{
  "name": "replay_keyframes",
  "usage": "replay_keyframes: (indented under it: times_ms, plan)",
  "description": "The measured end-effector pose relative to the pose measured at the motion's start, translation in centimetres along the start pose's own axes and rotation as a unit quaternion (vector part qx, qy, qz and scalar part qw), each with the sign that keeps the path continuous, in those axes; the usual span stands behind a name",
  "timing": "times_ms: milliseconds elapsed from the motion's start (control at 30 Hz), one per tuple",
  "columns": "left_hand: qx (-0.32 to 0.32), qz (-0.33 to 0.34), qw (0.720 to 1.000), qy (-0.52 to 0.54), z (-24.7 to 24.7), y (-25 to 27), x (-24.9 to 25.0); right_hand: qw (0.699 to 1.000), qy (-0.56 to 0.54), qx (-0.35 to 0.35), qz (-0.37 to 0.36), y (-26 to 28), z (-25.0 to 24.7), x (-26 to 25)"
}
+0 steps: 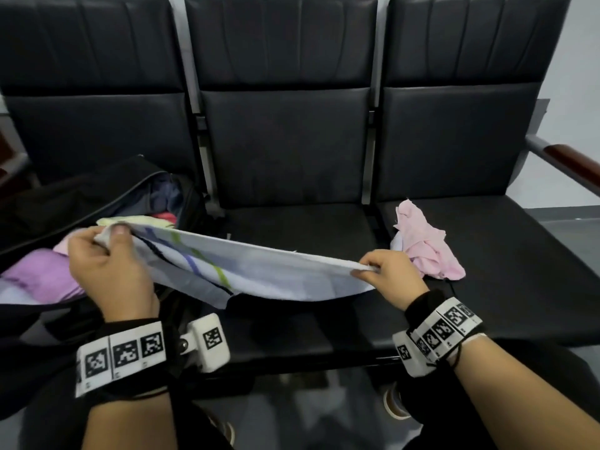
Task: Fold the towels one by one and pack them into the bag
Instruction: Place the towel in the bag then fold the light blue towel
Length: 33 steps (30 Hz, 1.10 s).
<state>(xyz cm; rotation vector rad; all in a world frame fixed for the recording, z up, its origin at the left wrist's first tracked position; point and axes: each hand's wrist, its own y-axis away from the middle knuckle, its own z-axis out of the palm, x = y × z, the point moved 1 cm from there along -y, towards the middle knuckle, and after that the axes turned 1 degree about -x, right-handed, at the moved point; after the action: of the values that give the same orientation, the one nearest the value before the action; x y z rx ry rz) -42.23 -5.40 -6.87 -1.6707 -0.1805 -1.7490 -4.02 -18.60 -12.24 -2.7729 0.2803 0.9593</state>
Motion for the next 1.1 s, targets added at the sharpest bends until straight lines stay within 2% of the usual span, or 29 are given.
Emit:
replay_keyframes:
  times_ms: [67,133,233,300,367,467,567,667,733,800,867,900,933,1000,1067,1100]
  plan:
    - [0.023,0.002,1.0,-0.014,-0.8,-1.2,-0.5,1.0,-0.003,0.017,0.018,-0.1,-0.3,-0.2]
    - [0.026,-0.002,1.0,-0.013,-0.9,-1.4,-0.8,0.996,-0.046,0.074,0.006,-0.4,-0.8,-1.5]
    - [-0.002,-0.018,1.0,-0.011,0.3,-0.2,-0.4,0.972,-0.138,0.168,-0.089,-1.1,-2.0,-5.5]
    - [-0.039,-0.022,0.999,-0.016,1.2,0.7,-0.2,0.961,-0.161,0.177,-0.136,-1.5,-2.2,-7.6]
    - [-0.086,-0.033,0.996,-0.018,2.0,1.4,-0.1,0.968,-0.171,0.134,-0.126,-1.5,-1.4,-8.4]
    - [-0.157,-0.042,0.986,-0.045,2.8,2.6,-0.3,0.98,-0.177,0.022,-0.085,-0.4,1.1,-8.1]
    - [-0.226,-0.048,0.97,-0.074,3.5,4.3,-1.0,0.973,-0.2,-0.055,-0.099,0.5,3.7,-8.3]
    - [-0.34,-0.046,0.931,-0.126,4.8,6.7,-1.5,0.97,-0.213,-0.062,-0.099,0.1,4.9,-8.8]
    - [-0.46,-0.053,0.877,-0.13,5.9,8.7,-1.4,0.972,-0.215,-0.045,-0.08,-0.4,5.0,-8.7]
    - [-0.575,-0.051,0.806,-0.13,6.7,10.4,-1.5,0.972,-0.224,-0.037,-0.066,-0.9,4.9,-8.3]
    - [-0.642,-0.054,0.75,-0.148,7.5,11.8,-1.6,0.97,-0.233,-0.043,-0.062,-1.1,4.6,-7.6]
    - [-0.653,-0.049,0.738,-0.162,7.8,12.3,-1.7,0.969,-0.233,-0.053,-0.061,-1.1,4.5,-7.2]
    - [-0.65,-0.04,0.737,-0.181,8.2,12.8,-1.9,0.968,-0.235,-0.067,-0.058,-1.1,4.4,-6.6]
    - [-0.622,-0.029,0.752,-0.217,8.8,13.3,-2.5,0.961,-0.258,-0.09,-0.035,-0.9,4.0,-4.8]
    - [-0.592,-0.034,0.768,-0.242,9.2,13.4,-3.1,0.974,-0.221,-0.048,-0.002,-1.2,3.2,-1.7]
    - [-0.576,-0.04,0.779,-0.244,9.3,13.3,-3.2,0.989,-0.145,-0.013,0.027,-1.5,2.7,0.4]
